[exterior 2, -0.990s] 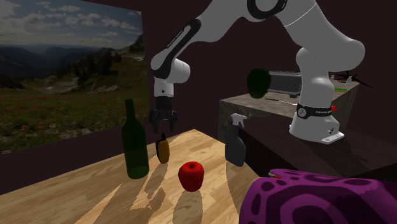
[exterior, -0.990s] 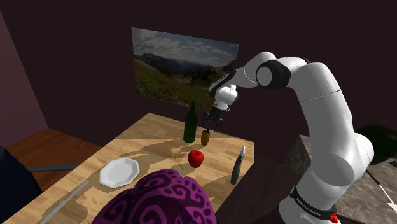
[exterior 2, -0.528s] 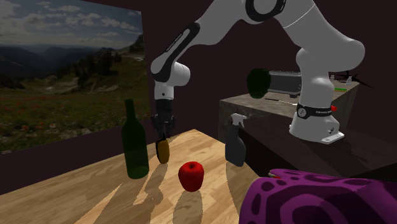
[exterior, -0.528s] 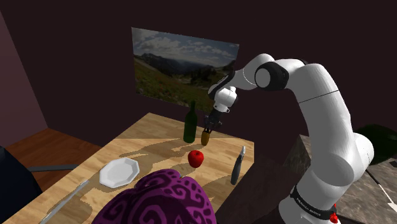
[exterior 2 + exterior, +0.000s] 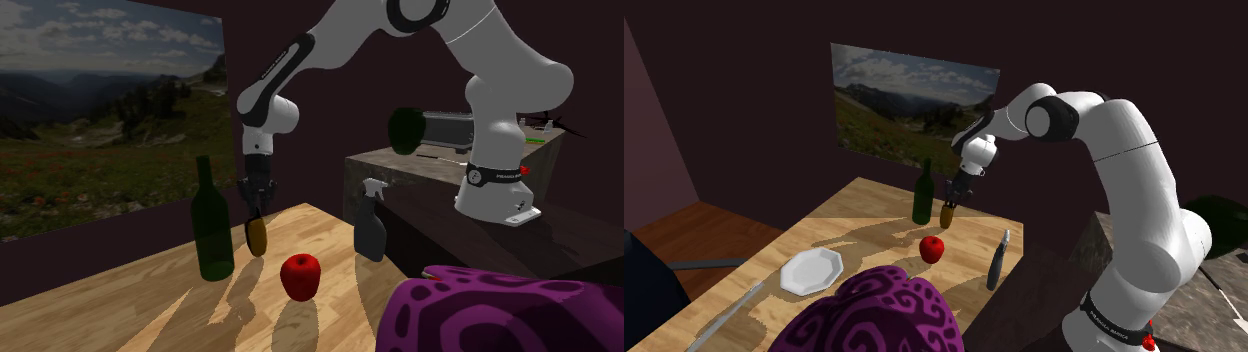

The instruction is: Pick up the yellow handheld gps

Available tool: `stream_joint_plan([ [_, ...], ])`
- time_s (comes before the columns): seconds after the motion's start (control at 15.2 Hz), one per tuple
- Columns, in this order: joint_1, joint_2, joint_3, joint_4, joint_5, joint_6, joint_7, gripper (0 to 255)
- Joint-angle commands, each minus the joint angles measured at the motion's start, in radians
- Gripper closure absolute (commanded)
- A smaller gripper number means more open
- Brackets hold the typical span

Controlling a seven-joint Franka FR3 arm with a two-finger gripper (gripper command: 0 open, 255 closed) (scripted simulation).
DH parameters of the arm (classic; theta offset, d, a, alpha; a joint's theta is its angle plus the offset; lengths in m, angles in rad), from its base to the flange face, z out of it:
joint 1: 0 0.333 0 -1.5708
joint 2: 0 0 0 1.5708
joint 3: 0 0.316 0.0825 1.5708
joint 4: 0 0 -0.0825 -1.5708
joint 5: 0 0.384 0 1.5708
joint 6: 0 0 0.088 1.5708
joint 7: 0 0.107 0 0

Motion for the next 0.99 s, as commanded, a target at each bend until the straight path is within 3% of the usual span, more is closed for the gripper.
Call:
stream_joint_plan([
  [0.0, 0.003, -0.018, -0.005, -0.005, -0.007, -0.011, 0.008, 255],
  [0.92, 0.022, -0.137, -0.036, -0.03, -0.056, -0.094, 0.066, 255],
])
